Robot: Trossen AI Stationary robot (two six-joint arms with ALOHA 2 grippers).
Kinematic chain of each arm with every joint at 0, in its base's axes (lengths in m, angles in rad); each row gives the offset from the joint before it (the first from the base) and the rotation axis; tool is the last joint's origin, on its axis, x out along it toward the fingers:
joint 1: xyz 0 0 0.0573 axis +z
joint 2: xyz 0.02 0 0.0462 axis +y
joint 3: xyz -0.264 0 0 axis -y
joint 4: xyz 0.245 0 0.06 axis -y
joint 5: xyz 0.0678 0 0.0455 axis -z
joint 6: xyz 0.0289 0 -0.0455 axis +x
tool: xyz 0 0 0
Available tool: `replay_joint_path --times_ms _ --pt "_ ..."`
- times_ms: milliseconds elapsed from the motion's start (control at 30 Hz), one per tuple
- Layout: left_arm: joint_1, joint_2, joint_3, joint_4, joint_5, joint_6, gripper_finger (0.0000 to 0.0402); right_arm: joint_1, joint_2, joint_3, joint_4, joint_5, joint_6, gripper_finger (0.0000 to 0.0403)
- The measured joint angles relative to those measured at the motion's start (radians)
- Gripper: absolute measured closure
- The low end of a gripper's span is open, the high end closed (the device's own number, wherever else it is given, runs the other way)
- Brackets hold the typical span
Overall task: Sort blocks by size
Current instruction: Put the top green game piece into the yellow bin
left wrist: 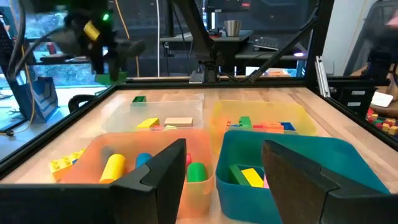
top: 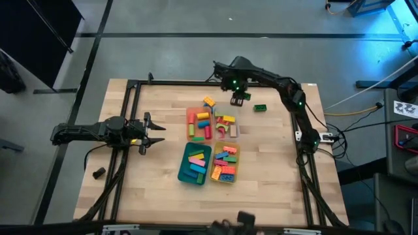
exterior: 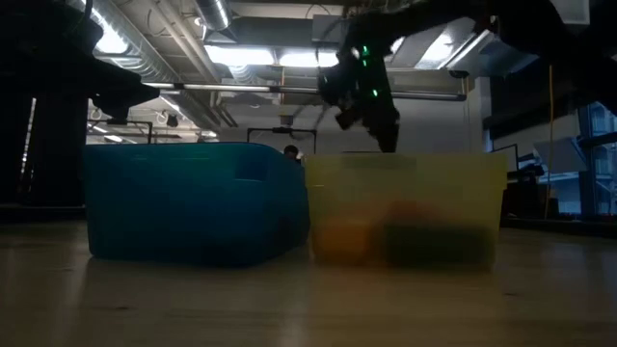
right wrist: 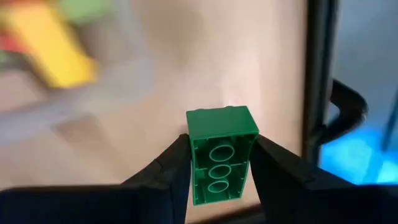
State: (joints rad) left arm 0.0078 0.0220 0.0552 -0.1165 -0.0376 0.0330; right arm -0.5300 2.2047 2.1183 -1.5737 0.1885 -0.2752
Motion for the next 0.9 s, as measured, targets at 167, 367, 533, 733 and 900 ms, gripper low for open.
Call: replay_joint_path --times_ms 167,367,533,733,900 --pt "0.0 0.0 0.0 0.0 0.0 0.0 0.0208 0.111 -0.008 0.066 0.002 -0.16 0.069 0.0259" --pt "0.0 0.0 0.0 0.0 0.0 0.0 0.0208 0.283 -0.01 0.089 0.003 -0.282 0.12 0.0259" --pt "0.0 0.0 0.0 0.0 0.0 0.0 0.0208 0.441 -0.01 0.089 0.003 -0.295 0.191 0.0259" --pt "0.0 0.0 0.0 0.0 0.0 0.0 0.0208 0.604 -0.01 0.089 0.007 -0.276 0.225 0.0256" --pt "0.0 0.0 0.0 0.0 0.0 0.0 0.0208 0.696 -0.01 0.089 0.059 -0.165 0.264 0.0236"
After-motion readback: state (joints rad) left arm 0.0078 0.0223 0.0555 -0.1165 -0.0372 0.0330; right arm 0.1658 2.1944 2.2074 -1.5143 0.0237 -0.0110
